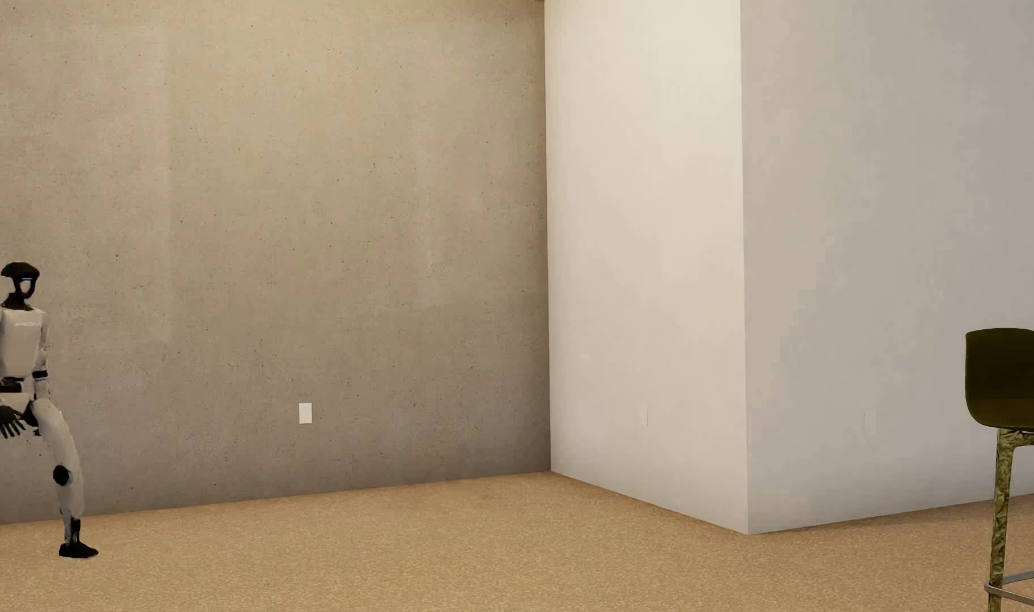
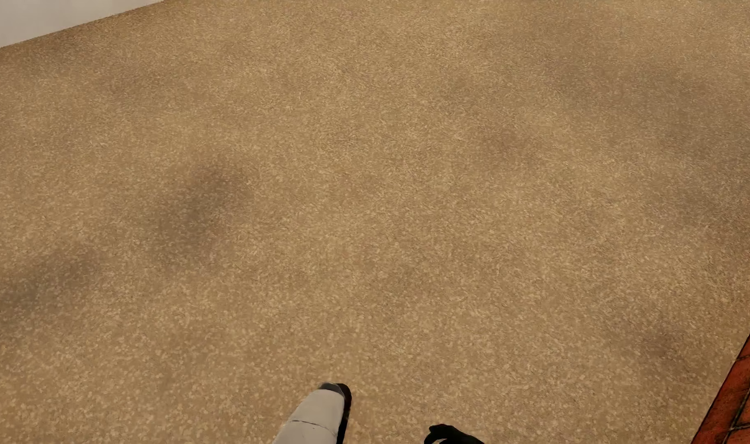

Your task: Walk around the corner

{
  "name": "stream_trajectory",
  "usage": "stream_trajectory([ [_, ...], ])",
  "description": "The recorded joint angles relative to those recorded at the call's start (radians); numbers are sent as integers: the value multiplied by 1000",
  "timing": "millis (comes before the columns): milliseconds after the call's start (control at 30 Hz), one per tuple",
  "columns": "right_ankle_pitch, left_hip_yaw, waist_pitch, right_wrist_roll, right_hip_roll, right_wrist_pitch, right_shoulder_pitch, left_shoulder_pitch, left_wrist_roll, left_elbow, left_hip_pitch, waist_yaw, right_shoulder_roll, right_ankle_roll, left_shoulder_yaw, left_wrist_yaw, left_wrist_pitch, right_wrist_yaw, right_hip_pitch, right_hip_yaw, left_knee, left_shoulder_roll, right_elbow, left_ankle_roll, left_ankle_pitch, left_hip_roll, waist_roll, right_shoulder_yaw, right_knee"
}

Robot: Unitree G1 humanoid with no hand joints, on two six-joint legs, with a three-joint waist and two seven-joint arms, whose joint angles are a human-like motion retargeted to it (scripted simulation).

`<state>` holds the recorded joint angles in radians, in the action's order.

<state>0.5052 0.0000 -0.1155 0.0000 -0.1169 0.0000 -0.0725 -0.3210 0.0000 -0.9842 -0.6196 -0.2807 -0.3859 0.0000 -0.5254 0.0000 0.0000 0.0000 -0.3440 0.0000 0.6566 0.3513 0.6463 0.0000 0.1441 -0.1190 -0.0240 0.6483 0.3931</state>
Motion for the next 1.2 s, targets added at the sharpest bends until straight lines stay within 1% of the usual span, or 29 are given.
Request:
stream_trajectory([
  [67, -81, 0, 13, 0, 33, 0, -19, -19, 0, -23, -18, -39, 11, 0, 37, 0, 0, 0, -42, 0, 107, -3, 63, 0, 20, -1, 9, -28, 25],
  [100, -181, 0, 23, 0, 37, 0, -45, -14, 0, -34, -33, -52, 15, 0, 34, 0, 0, 0, -25, 0, 167, -1, 89, 0, 32, 4, 21, 2, 80],
  [133, -331, 0, 21, 0, 70, 0, -55, -9, 0, -55, -2, -47, 23, 0, 17, 0, 0, 0, -10, 0, 223, -1, 142, 0, 64, 33, 43, 22, 174],
  [167, -507, 0, 23, 0, 74, 0, -78, 0, 0, -63, 38, -28, 28, 0, 11, 0, 0, 0, 46, 0, 251, -2, 180, 0, 106, 50, 35, 37, 323],
  [200, -630, 0, 23, 0, 73, 0, -90, 8, 0, -53, 95, 5, 29, 0, 19, 0, 0, 0, 146, 0, 243, -12, 229, 0, 140, 71, 20, 43, 527],
  [233, -655, 0, 6, 0, 79, 0, -109, 14, 0, -20, 163, 27, 18, 0, 19, 0, 0, 0, 255, 0, 236, -8, 225, 0, 173, 88, 19, 59, 748],
  [267, -624, 0, -5, 0, 77, 0, -133, 26, 0, 12, 244, 82, 18, 0, 24, 0, 0, 0, 357, 0, 203, -14, 233, 0, 199, 111, 4, 39, 898],
  [300, -604, 0, -4, 0, 62, 0, -161, 36, 0, 47, 328, 142, 24, 0, 22, 0, 0, 0, 466, 0, 158, -14, 230, 0, 212, 110, -12, 10, 958],
  [367, -638, 0, -23, 0, 35, 0, -172, 58, 0, 123, 513, 252, 15, 0, 59, 0, 0, 0, 649, 0, 19, -8, 253, 0, 192, 110, -43, 46, 791],
  [433, -762, 0, -20, 0, 36, 0, -213, 73, 0, 198, 693, 344, 4, 0, 65, 0, 0, 0, 761, 0, -102, 7, 233, 0, 212, 97, -66, 26, 417],
  [467, -708, 0, -10, 0, 41, 0, -218, 87, 0, 234, 762, 380, 3, 0, 73, 0, 0, 0, 807, 0, -139, 19, 229, 0, 236, 90, -69, 23, 246],
  [533, -338, 0, 0, 0, 55, 0, -234, 123, 0, 269, 884, 430, -4, 0, 75, 0, 0, 0, 870, 0, -161, 38, 217, 0, 287, 77, -75, 24, 81],
  [567, -333, 0, 4, 0, 87, 0, -231, 149, 0, 273, 893, 451, -1, 0, 87, 0, 0, 0, 879, 0, -150, 36, 219, 0, 284, 78, -80, 6, 121],
  [600, -507, 0, -3, 0, 63, 0, -243, 141, 0, 255, 949, 482, -2, 0, 98, 0, 0, 0, 913, 0, -121, 32, 227, 0, 264, 59, -83, 17, 117],
  [633, -705, 0, 9, 0, 63, 0, -238, 131, 0, 241, 934, 504, 5, 0, 123, 0, 0, 0, 955, 0, -59, 25, 235, 0, 180, 39, -93, 15, 204],
  [667, -795, 0, 20, 0, 22, 0, -240, 120, 0, 203, 913, 483, 8, 0, 129, 0, 0, 0, 957, 0, 49, 4, 261, 0, 24, -3, -128, 17, 283],
  [700, -790, 0, 29, 0, -14, 0, -230, 97, 0, 163, 857, 441, 11, 0, 118, 0, 0, 0, 919, 0, 219, 0, 281, 0, -137, -8, -129, 42, 329],
  [733, -762, 0, 39, 0, -60, 0, -218, 84, 0, 143, 744, 406, 16, 0, 85, 0, 0, 0, 870, 0, 426, 5, 287, 0, -210, -25, -129, 45, 345],
  [767, -696, 0, 43, 0, -97, 0, -209, 53, 0, 153, 631, 368, 33, 0, 101, 0, 0, 0, 797, 0, 611, 0, 300, 0, -125, -53, -140, -20, 329],
  [800, -618, 0, 27, 0, -102, 0, -193, 45, 0, 137, 553, 319, 28, 0, 83, 0, 0, 0, 669, 0, 689, 1, 286, 0, 14, -36, -122, -25, 277],
  [833, -541, 0, 23, 0, -93, 0, -167, 35, 0, 122, 453, 265, 22, 0, 69, 0, 0, 0, 563, 0, 701, 1, 279, 0, 99, -15, -95, -25, 227],
  [867, -465, 0, 34, 0, -85, 0, -148, 17, 0, 116, 361, 190, 14, 0, 79, 0, 0, 0, 481, 0, 640, 2, 254, 0, 131, -11, -69, -29, 183],
  [933, -310, 0, 12, 0, -37, 0, -126, -6, 0, 110, 264, 90, -24, 0, 83, 0, 0, 0, 260, 0, 371, 16, 125, 0, 118, -1, -32, -37, 73],
  [1033, -117, 0, 41, 0, -10, 0, -56, -30, 0, 100, 152, 20, -56, 0, 94, 0, 0, 0, 74, 0, -106, 11, 34, 0, 20, -32, -32, -103, 18],
  [1067, -106, 0, 54, 0, -2, 0, -31, -34, 0, 85, 131, 2, -58, 0, 88, 0, 0, 0, 29, 0, -485, 12, 33, 0, -253, -55, -36, -102, 21],
  [1100, -136, 0, 49, 0, 33, 0, -25, -41, 0, 76, 109, -27, -54, 0, 93, 0, 0, 0, -17, 0, -158, 12, 29, 0, -38, -65, -27, -129, 37],
  [1133, -198, 0, 47, 0, 72, 0, -37, -43, 0, 57, 85, -46, -46, 0, 85, 0, 0, 0, -58, 0, -47, 6, 13, 0, 70, -58, -22, -167, 74],
  [1167, -325, 0, 73, 0, 106, 0, -66, -52, 0, 26, 56, -55, -33, 0, 79, 0, 0, 0, -55, 0, 63, -1, 33, 0, 10, -47, -11, -164, 156],
  [1200, -534, 0, 80, 0, 140, 0, -84, -52, 0, -18, 50, -43, 3, 0, 67, 0, 0, 0, -24, 0, 171, -2, 99, 0, -5, 2, 18, -166, 298],
])
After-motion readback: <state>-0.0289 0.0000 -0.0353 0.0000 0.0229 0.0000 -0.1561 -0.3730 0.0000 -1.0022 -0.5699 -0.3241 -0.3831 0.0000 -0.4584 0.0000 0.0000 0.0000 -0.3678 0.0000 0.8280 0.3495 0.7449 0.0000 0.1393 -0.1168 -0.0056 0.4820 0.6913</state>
